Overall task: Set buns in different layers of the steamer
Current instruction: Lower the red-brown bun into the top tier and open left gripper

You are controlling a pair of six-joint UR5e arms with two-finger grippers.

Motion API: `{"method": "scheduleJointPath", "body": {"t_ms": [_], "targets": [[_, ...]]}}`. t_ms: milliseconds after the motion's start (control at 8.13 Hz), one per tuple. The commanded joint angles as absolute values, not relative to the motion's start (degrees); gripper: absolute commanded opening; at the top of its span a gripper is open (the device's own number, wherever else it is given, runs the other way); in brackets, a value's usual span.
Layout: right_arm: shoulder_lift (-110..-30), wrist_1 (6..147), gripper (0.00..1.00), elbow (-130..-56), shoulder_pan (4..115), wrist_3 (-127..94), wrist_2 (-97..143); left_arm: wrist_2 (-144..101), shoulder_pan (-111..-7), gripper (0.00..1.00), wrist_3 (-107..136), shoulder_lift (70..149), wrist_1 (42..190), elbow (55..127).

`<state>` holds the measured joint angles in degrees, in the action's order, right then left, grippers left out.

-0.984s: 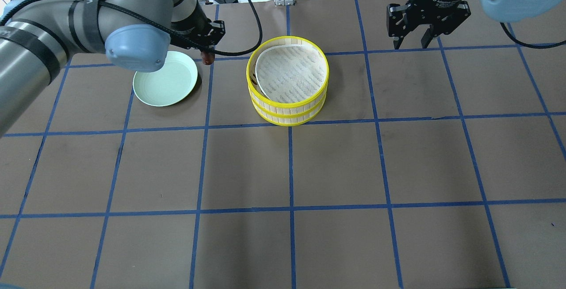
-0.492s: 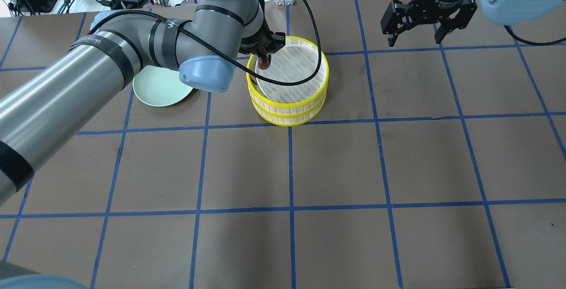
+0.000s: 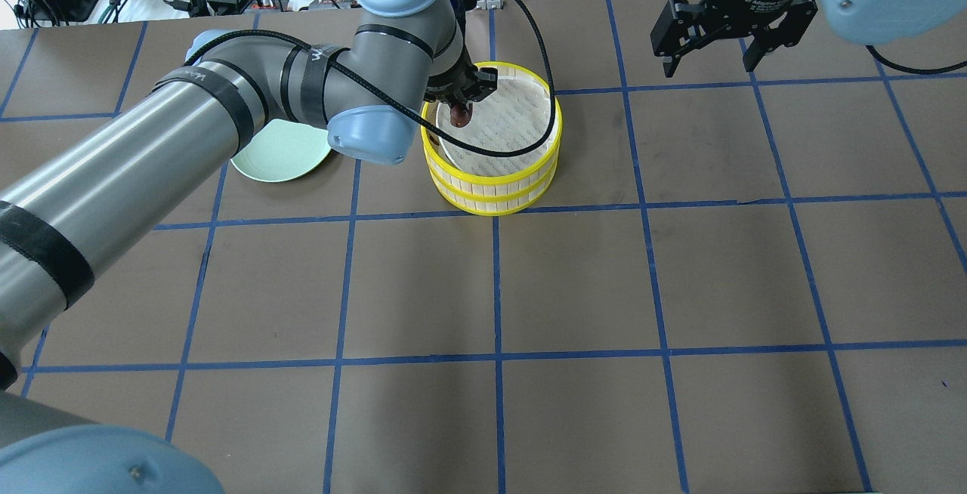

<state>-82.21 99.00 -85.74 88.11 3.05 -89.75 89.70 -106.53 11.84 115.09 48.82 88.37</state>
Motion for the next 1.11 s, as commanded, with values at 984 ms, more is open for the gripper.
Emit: {"method": "scheduleJointPath", "body": {"t_ms": [984], "targets": [[-81.9, 99.3, 1.00, -86.7, 88.2, 3.1, -89.5, 92.6, -105.4, 1.00, 18.4, 115.0, 54.6, 88.6]]}}
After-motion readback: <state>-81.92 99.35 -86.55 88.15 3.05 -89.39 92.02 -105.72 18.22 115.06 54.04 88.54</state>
